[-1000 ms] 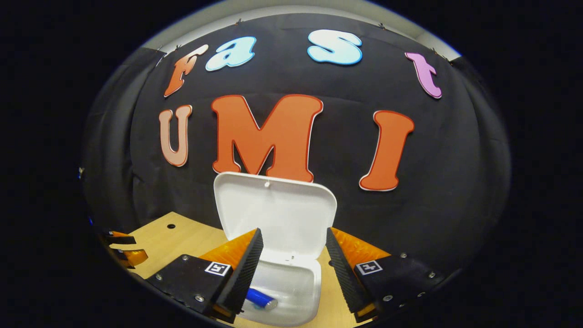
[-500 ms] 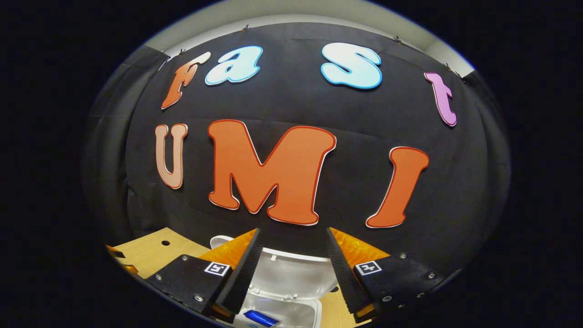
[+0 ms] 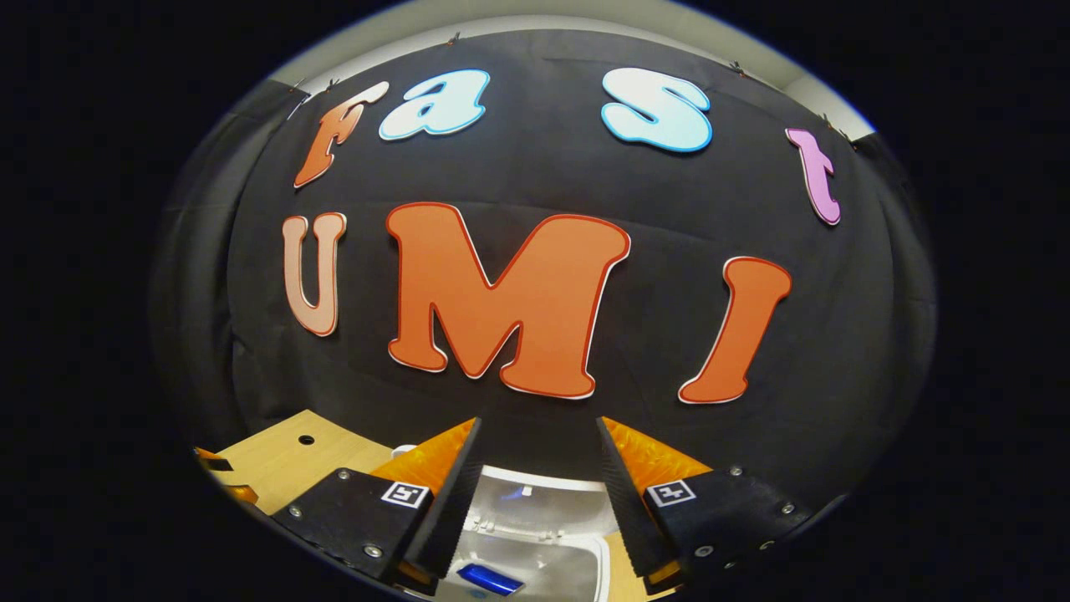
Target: Press the lid of the desktop garbage bin to open it, pick up the crumpled paper on the desktop and throw it into the bin, then pick up the pop can on the desktop and drop it into the bin, and finally close the garbage bin lid.
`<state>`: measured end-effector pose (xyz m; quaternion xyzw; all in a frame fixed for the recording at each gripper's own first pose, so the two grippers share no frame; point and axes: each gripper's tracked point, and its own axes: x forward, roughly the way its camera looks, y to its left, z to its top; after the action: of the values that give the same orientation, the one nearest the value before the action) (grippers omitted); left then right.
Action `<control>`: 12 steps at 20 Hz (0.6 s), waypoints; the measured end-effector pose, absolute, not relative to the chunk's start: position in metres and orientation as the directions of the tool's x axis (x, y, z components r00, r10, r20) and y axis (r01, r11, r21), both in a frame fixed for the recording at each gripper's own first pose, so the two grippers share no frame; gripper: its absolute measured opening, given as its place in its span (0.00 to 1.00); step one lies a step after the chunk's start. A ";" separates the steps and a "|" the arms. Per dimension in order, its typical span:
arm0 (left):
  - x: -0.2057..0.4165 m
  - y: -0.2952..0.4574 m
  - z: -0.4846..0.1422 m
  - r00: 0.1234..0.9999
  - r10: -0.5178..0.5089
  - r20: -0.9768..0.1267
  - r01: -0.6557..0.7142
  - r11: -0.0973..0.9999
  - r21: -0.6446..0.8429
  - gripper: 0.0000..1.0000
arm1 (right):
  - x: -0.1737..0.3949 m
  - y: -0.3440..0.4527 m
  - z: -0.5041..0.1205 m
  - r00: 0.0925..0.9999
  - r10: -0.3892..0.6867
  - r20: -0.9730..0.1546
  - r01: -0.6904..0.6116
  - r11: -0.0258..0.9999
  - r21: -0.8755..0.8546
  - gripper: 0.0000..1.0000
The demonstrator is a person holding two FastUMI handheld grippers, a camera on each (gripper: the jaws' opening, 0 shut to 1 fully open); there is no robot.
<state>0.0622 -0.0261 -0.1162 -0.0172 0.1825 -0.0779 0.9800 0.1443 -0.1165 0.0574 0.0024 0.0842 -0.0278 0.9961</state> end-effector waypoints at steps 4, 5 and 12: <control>0.068 -0.046 -0.114 0.912 -0.229 -0.340 0.221 0.973 -0.064 0.87 | 0.100 -0.113 0.019 0.965 -0.076 -0.249 0.073 0.997 -0.022 0.80; 0.070 -0.048 -0.115 0.910 -0.238 -0.340 0.230 0.971 -0.063 0.87 | 0.092 -0.110 0.013 0.966 -0.077 -0.249 0.072 0.997 -0.032 0.80; 0.070 -0.072 -0.111 0.899 -0.291 -0.327 0.292 0.955 -0.047 0.86 | 0.045 -0.079 -0.050 0.946 -0.032 -0.323 0.041 0.999 0.022 0.79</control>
<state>0.0703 -0.0723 -0.1105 0.0015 0.1678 -0.1496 0.9744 0.0452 -0.0791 -0.0498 0.0141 0.1633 -0.0186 0.9863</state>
